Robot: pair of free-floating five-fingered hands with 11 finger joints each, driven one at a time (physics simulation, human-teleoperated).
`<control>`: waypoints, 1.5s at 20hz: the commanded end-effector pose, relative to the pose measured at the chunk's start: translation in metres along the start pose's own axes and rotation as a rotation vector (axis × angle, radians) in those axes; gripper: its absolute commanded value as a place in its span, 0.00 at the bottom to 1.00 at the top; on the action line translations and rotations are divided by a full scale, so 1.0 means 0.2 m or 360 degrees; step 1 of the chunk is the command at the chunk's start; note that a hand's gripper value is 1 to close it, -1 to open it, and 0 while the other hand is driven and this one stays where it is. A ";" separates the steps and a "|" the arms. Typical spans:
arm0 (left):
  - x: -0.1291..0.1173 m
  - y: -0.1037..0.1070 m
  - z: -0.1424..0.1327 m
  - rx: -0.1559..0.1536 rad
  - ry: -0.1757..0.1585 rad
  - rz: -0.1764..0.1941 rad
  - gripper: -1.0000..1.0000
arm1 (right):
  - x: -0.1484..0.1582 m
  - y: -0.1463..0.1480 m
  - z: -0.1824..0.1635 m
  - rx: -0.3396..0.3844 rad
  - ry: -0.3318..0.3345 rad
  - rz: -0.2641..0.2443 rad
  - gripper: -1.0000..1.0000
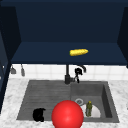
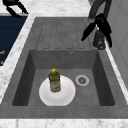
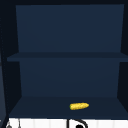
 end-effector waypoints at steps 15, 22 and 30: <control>0.00 0.00 0.00 0.0000 0.0000 0.0000 0.50 | -0.29 0.14 0.14 -0.0260 -0.0375 -0.0401 0.00; 0.00 0.00 0.00 0.0000 0.0000 0.0000 0.50 | -0.29 0.18 0.06 -0.0216 -0.0552 -0.0197 0.00; 0.00 0.00 0.00 0.0000 0.0000 0.0000 0.50 | -0.36 0.37 -0.01 -0.0262 -0.0722 -0.0303 0.00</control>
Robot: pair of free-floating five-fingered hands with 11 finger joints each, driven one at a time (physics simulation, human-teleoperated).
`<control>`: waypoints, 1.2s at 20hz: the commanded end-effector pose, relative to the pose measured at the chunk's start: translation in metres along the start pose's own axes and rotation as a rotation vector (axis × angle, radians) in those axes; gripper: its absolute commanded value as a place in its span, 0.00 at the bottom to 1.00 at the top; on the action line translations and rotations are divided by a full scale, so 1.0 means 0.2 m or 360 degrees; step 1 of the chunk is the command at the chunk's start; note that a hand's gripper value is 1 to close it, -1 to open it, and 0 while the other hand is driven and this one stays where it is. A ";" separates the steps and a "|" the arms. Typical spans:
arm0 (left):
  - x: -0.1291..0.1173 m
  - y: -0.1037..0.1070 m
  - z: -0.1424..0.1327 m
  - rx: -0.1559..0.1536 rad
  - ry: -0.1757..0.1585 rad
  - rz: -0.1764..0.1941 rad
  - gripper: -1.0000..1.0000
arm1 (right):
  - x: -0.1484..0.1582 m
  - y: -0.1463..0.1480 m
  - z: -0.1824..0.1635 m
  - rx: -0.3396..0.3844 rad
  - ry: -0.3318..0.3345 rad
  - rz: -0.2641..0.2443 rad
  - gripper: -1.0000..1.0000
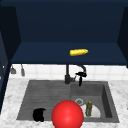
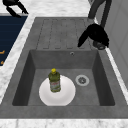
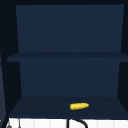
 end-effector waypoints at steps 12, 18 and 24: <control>0.00 0.00 0.00 0.0000 0.0000 0.0000 0.50 | -0.18 0.31 0.40 -0.0202 -0.0010 -0.0015 0.00; 0.00 0.00 0.00 0.0000 0.0000 0.0000 0.50 | -0.27 0.36 0.57 -0.0249 -0.0045 0.0023 0.00; 0.00 0.00 0.00 0.0000 0.0000 0.0000 0.50 | -0.30 0.29 0.76 -0.0346 -0.0093 0.0012 0.00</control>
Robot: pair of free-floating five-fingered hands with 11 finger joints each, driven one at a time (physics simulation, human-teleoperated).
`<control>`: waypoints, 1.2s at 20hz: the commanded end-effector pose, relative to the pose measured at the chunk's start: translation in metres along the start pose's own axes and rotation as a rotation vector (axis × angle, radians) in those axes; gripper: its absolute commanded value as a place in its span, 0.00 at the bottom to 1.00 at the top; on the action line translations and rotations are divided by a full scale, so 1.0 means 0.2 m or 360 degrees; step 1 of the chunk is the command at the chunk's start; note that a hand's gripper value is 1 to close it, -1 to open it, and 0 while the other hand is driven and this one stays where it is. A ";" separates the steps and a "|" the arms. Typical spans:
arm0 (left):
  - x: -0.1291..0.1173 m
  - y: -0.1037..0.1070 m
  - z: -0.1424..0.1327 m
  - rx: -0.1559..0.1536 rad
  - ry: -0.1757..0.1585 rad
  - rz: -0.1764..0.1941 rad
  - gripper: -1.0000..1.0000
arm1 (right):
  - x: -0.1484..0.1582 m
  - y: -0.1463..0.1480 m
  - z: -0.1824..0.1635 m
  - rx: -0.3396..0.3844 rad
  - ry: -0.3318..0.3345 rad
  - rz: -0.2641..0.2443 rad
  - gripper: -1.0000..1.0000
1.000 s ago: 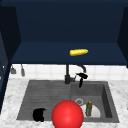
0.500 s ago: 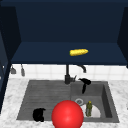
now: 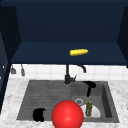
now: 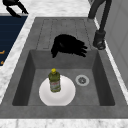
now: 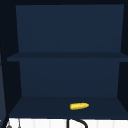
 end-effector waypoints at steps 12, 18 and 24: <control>0.00 0.00 0.00 0.0000 0.0000 0.0000 0.50 | -0.03 -0.05 0.12 -0.0100 0.0004 0.0007 0.00; 0.00 0.00 0.00 0.0000 0.0000 0.0000 0.50 | -0.05 -0.09 0.17 -0.0107 0.0022 0.0004 0.00; 0.00 0.00 0.00 0.0000 0.0000 0.0000 0.50 | -0.05 -0.09 0.17 -0.0093 0.0003 0.0014 0.00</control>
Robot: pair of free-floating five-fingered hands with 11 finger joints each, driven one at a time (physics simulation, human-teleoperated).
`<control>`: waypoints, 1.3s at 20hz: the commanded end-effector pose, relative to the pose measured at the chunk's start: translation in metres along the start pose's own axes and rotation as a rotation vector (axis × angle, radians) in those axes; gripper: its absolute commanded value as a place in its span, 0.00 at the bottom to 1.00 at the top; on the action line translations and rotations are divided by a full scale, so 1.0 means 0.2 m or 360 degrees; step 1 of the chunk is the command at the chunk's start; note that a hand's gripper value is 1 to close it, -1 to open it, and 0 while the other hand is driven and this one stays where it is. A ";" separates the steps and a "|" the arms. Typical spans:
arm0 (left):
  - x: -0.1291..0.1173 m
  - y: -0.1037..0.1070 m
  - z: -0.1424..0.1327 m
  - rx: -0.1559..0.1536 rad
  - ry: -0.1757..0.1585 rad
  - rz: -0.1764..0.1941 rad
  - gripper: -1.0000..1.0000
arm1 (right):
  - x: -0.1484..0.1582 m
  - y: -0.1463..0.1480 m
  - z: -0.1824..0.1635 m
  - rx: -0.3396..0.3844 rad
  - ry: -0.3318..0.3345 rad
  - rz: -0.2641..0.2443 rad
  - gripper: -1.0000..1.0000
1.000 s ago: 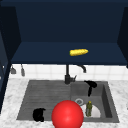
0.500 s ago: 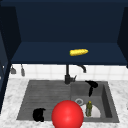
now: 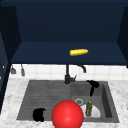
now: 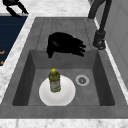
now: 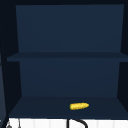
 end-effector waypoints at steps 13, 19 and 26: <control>0.00 0.00 0.00 0.0000 0.0000 0.0000 0.50 | 0.05 -0.06 0.15 -0.0052 0.0007 0.0079 0.00; 0.00 0.00 0.00 0.0000 0.0000 0.0000 0.50 | 0.13 -0.01 0.34 -0.0101 0.0022 0.0106 0.00; 0.00 0.00 0.00 0.0000 0.0000 0.0000 0.50 | 0.22 0.01 0.54 -0.0225 0.0008 0.0141 0.00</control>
